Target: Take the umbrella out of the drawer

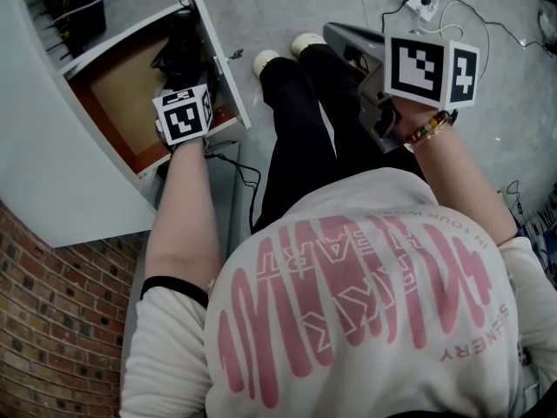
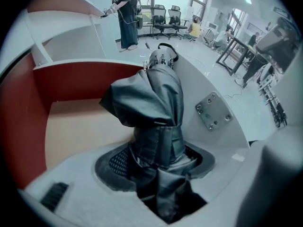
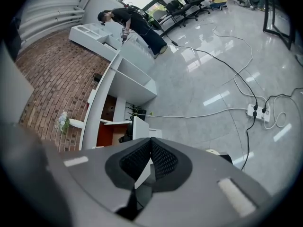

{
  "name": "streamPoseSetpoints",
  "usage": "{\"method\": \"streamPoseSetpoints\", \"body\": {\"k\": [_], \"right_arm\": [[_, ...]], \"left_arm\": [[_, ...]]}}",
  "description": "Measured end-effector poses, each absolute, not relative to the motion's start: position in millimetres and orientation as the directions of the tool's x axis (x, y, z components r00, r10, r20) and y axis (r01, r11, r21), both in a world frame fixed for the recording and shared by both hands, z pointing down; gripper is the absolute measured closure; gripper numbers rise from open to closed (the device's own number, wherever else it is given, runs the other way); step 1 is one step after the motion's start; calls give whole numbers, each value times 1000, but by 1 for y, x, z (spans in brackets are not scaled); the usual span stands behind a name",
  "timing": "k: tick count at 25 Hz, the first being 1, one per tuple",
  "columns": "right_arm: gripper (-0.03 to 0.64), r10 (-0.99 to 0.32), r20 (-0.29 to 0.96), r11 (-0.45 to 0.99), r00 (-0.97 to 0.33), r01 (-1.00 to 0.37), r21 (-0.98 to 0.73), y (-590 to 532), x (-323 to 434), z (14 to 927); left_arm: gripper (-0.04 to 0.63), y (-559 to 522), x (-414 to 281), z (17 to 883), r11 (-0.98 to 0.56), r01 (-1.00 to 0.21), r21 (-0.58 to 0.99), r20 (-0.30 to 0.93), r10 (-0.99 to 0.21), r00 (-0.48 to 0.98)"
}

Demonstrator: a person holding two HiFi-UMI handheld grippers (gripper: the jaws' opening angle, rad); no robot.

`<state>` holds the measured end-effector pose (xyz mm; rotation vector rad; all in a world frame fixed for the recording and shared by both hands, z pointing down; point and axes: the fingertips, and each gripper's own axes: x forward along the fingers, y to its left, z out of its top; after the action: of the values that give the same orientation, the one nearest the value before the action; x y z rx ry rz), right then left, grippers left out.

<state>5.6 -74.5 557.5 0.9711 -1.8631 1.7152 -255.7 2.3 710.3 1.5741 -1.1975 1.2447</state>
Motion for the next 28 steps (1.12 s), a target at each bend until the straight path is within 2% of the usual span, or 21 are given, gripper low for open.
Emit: {"method": "streamPoseSetpoints", "body": {"k": [19,28], "right_arm": [[606,-260,680,3,-686,-705,-709,-58,8,511],[606,-290,662,57,-691,-703,-709,-69,14,477]], "left_arm": [[341,-6,-250,640,-248,-969,-8,932,-352,83],[342,-10,-237,603,-198,-980,26,902,-418,108]]}}
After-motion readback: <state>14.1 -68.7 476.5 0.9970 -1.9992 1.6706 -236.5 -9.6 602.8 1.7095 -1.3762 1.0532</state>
